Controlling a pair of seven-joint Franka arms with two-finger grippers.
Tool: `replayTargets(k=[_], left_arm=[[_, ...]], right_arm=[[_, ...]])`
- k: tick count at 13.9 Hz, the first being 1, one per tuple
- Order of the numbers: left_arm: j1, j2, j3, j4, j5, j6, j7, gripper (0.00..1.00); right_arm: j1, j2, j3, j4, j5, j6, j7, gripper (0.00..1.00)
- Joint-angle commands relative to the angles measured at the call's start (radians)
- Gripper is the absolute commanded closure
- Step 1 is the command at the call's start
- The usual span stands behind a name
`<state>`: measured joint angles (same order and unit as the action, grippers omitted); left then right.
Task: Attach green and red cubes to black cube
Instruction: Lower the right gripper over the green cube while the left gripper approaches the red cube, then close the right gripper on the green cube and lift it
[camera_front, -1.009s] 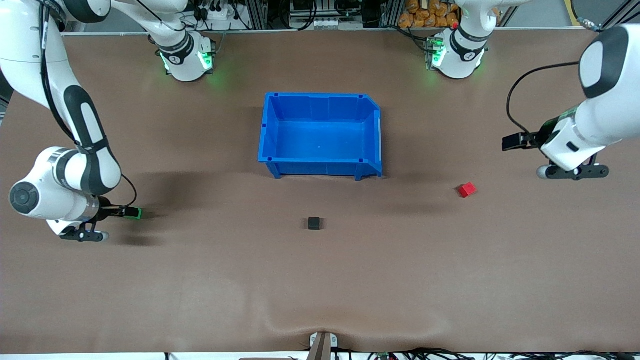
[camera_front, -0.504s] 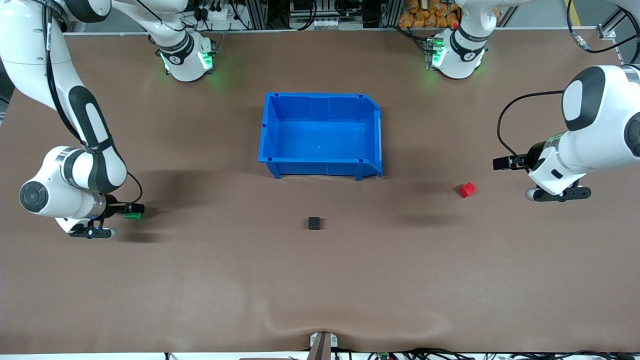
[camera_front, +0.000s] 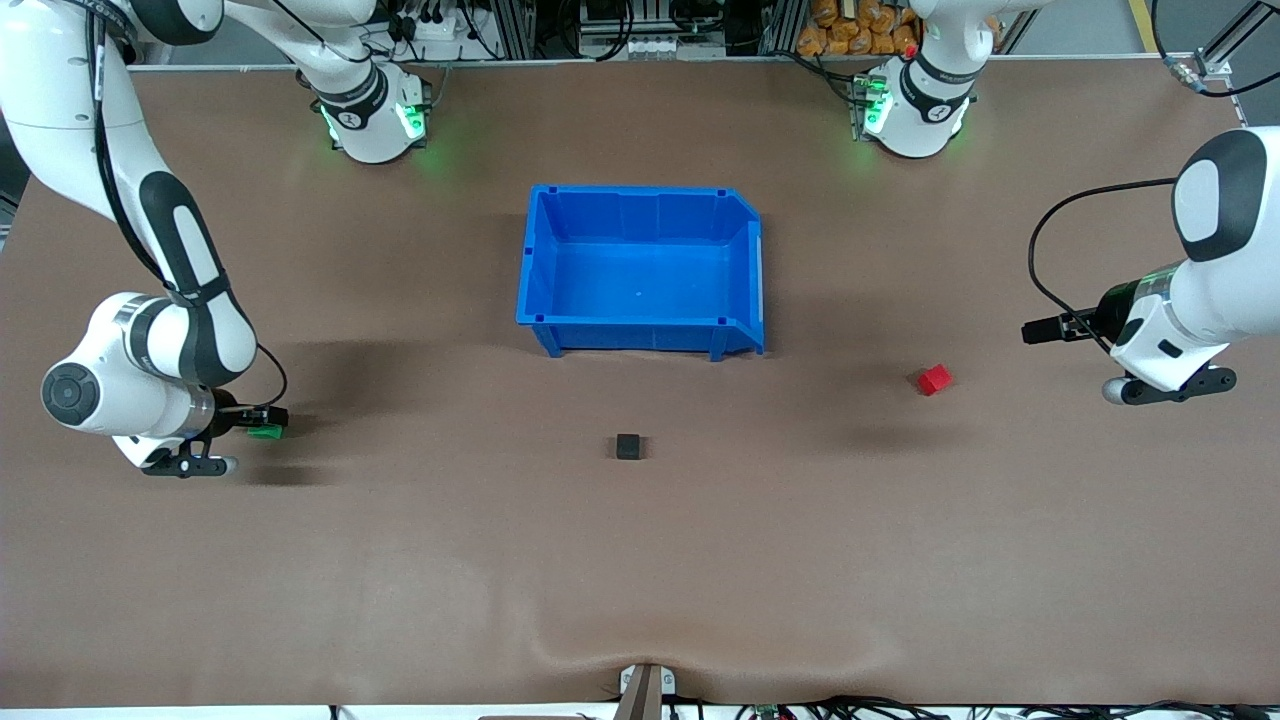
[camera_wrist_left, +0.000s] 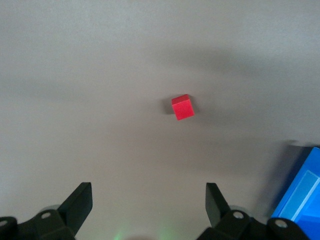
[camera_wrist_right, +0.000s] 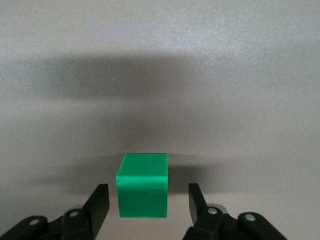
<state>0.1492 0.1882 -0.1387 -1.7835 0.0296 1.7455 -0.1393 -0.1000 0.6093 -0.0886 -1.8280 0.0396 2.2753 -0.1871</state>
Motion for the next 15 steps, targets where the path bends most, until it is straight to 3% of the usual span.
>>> replayTargets(k=[1,3,7,8,15], left_arm=[[0.006,0.010,-0.009,0.006,0.000,-0.001,-0.028,0.00],[0.001,-0.003,-0.013,0.007,0.000,-0.003,-0.049,0.00],[0.004,-0.013,-0.018,0.004,0.009,-0.027,-0.095,0.00],[0.001,-0.010,-0.018,0.001,0.009,-0.027,-0.117,0.00],[-0.013,0.025,-0.033,-0.007,0.001,0.009,-0.230,0.00]], right_arm=[[0.000,-0.022,0.003,-0.020,-0.009,0.007,-0.009,0.34],[0.000,-0.022,0.003,-0.020,-0.009,0.007,-0.009,0.45],[0.000,-0.022,0.003,-0.020,-0.009,0.007,-0.031,0.92],[0.000,-0.023,0.003,-0.020,-0.009,0.007,-0.044,1.00],[0.028,-0.046,0.004,0.085,-0.043,-0.005,-0.352,1.00]])
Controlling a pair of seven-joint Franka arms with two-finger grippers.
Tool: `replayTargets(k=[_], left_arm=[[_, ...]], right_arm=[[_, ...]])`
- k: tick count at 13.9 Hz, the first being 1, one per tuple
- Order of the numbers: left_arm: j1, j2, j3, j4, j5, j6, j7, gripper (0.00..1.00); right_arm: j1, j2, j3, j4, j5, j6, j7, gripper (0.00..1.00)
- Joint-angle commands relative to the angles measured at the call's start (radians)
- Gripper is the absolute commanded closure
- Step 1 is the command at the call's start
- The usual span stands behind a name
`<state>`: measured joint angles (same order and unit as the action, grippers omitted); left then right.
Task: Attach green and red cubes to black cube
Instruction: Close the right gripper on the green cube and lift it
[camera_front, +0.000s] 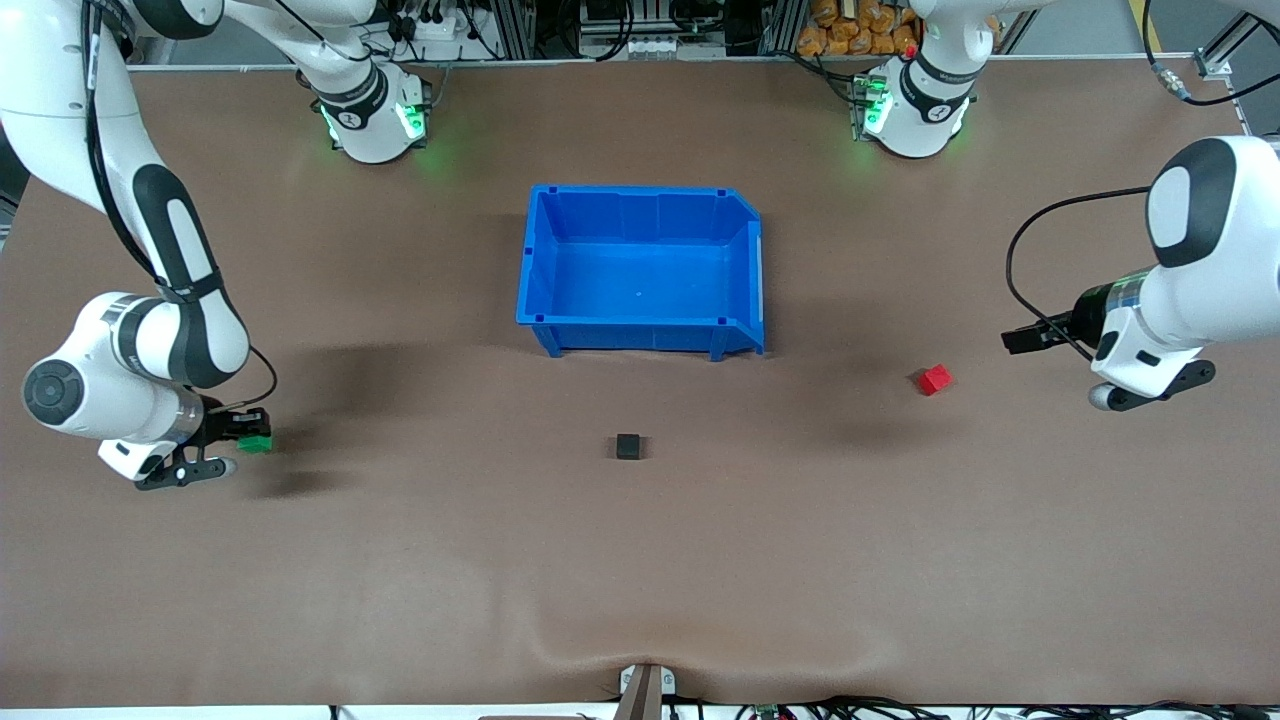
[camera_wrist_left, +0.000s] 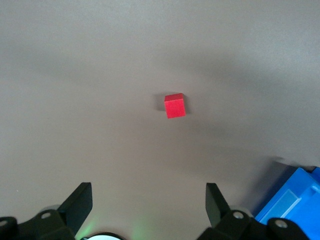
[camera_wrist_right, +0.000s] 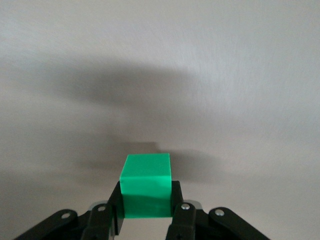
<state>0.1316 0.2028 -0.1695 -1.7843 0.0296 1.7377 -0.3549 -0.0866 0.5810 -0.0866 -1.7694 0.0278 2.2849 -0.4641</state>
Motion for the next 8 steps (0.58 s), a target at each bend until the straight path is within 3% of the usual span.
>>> replayTargets(k=[1,8], left_arm=[[0.006,0.012,-0.002,-0.015,0.000,0.022,-0.021,0.00],[0.034,0.001,-0.002,-0.081,-0.002,0.089,-0.091,0.00]], right_arm=[[0.034,-0.020,0.001,0.044,-0.034,-0.015,-0.131,1.00],[0.143,-0.024,0.002,0.159,-0.031,-0.016,-0.407,1.00]])
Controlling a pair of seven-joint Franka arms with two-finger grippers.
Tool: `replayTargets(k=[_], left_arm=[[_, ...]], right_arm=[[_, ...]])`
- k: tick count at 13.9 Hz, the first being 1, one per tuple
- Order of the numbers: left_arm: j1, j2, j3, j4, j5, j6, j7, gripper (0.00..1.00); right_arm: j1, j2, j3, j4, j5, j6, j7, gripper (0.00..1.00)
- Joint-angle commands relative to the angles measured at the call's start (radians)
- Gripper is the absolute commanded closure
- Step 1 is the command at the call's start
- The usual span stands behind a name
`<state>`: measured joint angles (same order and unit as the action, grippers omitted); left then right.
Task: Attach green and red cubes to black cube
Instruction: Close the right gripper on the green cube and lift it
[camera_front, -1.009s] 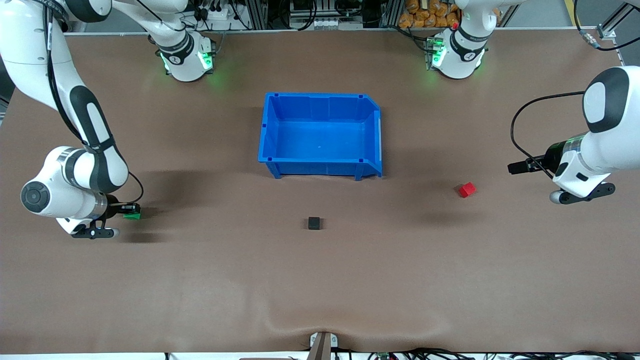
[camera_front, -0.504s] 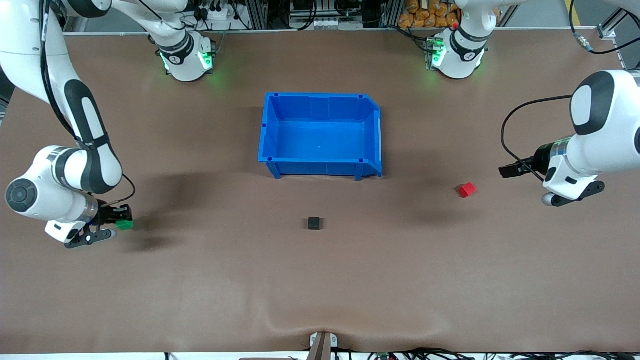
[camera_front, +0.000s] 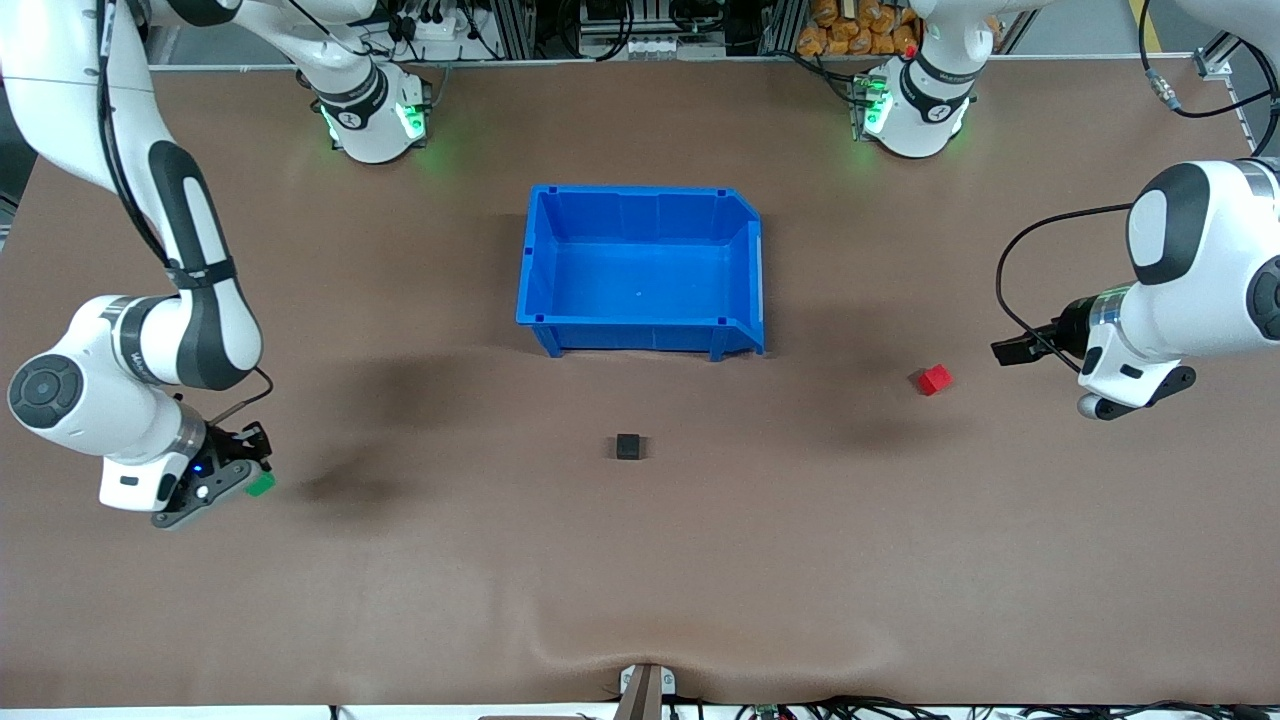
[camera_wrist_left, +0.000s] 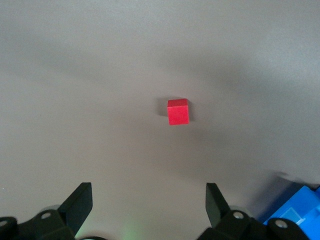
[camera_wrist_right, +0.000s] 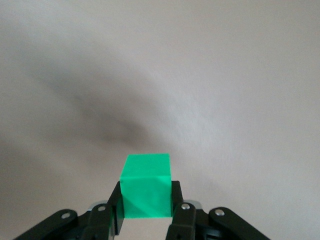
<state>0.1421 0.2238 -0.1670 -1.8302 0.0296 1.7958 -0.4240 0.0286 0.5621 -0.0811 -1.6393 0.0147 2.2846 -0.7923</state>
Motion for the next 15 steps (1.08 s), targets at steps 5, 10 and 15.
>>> replayTargets(k=[5,10,15], left_arm=[[0.057,-0.009,-0.005,-0.116,-0.028,0.169,-0.039,0.00],[0.057,0.040,-0.005,-0.182,-0.105,0.309,-0.107,0.00],[0.033,0.112,-0.005,-0.182,-0.109,0.396,-0.192,0.00]], right_arm=[[0.115,0.007,-0.002,0.079,-0.006,-0.017,-0.246,1.00],[0.200,0.036,-0.002,0.192,-0.002,-0.204,-0.249,1.00],[0.284,0.084,0.000,0.294,-0.007,-0.310,-0.248,1.00]])
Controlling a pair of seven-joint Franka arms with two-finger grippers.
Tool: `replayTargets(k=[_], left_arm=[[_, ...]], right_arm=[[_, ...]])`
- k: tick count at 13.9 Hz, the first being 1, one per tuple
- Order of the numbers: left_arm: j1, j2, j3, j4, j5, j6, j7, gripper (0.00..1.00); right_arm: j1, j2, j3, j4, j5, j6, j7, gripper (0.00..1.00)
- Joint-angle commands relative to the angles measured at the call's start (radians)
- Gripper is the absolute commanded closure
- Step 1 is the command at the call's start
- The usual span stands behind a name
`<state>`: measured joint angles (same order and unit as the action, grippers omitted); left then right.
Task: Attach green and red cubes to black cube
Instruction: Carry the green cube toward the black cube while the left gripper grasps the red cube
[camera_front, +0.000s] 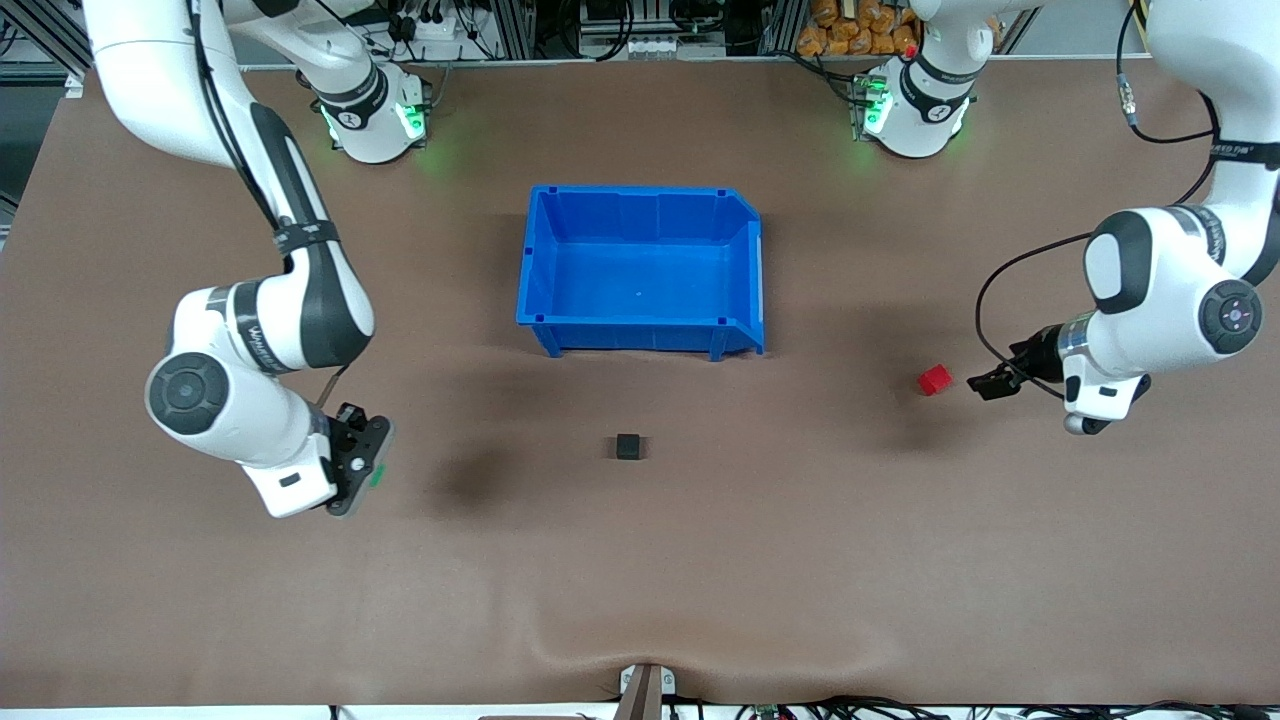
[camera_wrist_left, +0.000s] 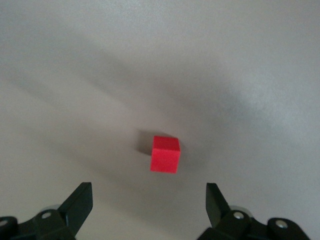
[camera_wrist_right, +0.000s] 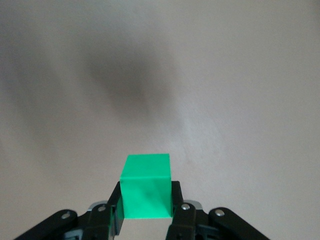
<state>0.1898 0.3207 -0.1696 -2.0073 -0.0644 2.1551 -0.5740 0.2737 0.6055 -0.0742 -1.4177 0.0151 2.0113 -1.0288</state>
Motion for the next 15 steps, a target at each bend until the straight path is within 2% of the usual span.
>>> replayTargets(k=[1,6,9,15], left_arm=[[-0.029,0.026,-0.002,-0.005,-0.015,0.045,-0.065,0.00],[-0.030,0.070,-0.002,-0.005,-0.005,0.078,-0.086,0.01],[-0.032,0.098,-0.002,-0.004,-0.002,0.098,-0.080,0.04],[-0.030,0.139,-0.002,-0.004,0.034,0.134,-0.076,0.14]], right_arm=[[0.067,0.051,-0.009,0.083,-0.010,-0.039,-0.011,1.00],[0.120,0.115,-0.007,0.132,-0.011,-0.071,-0.057,1.00],[0.140,0.213,-0.007,0.250,-0.012,-0.071,-0.158,1.00],[0.264,0.300,-0.009,0.322,-0.014,-0.049,-0.099,1.00]])
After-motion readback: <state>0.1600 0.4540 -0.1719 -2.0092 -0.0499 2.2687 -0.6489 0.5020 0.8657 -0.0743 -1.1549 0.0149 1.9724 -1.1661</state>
